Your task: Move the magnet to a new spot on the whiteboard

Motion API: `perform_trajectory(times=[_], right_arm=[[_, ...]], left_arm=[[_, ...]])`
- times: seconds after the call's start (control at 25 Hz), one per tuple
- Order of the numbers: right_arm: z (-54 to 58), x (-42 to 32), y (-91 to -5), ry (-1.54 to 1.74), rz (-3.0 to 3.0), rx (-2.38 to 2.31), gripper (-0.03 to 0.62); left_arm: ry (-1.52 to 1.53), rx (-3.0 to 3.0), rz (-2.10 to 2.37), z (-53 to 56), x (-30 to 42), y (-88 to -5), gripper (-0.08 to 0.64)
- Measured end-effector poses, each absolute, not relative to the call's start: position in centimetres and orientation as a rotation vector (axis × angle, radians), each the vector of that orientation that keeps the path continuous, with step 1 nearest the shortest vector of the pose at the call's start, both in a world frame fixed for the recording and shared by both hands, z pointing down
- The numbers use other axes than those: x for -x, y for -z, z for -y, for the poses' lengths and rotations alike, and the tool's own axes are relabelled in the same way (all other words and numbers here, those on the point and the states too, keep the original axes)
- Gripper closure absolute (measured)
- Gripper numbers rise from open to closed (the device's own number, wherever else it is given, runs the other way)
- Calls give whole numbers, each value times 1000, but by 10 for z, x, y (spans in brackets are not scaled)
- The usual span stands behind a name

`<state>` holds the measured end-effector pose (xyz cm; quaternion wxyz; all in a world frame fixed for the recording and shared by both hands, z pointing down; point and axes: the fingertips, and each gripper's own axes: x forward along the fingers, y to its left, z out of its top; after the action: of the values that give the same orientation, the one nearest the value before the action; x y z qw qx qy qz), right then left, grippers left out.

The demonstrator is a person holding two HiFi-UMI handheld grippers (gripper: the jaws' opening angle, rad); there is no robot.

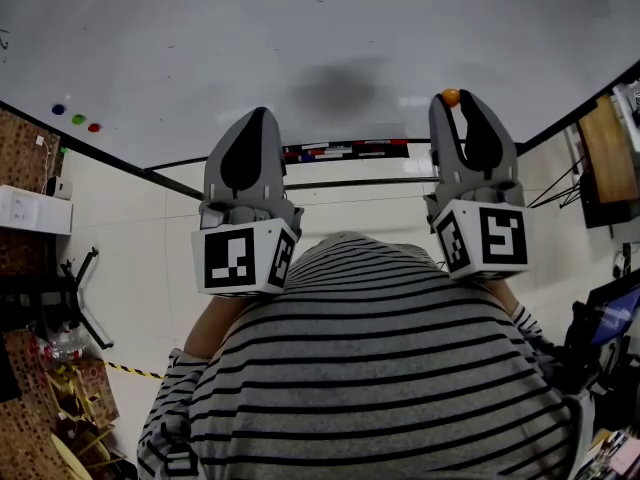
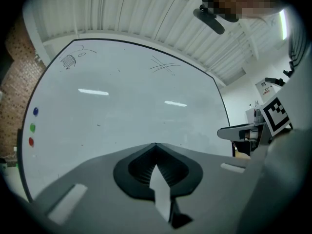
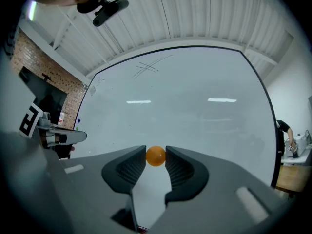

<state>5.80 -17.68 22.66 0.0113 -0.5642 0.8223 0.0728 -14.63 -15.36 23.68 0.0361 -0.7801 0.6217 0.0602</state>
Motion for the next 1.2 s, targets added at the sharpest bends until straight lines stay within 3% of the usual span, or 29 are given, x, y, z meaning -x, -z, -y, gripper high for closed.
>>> perform_trajectory(times=[0.4, 1.2], right_arm=[[185, -60, -227, -218, -2552, 1761, 469], [270, -56, -153, -545, -2338, 1849, 469]], left_arm=[[-177, 2397, -1919, 158, 142, -238, 545], [-145, 2379, -2011, 181, 177, -250, 545]])
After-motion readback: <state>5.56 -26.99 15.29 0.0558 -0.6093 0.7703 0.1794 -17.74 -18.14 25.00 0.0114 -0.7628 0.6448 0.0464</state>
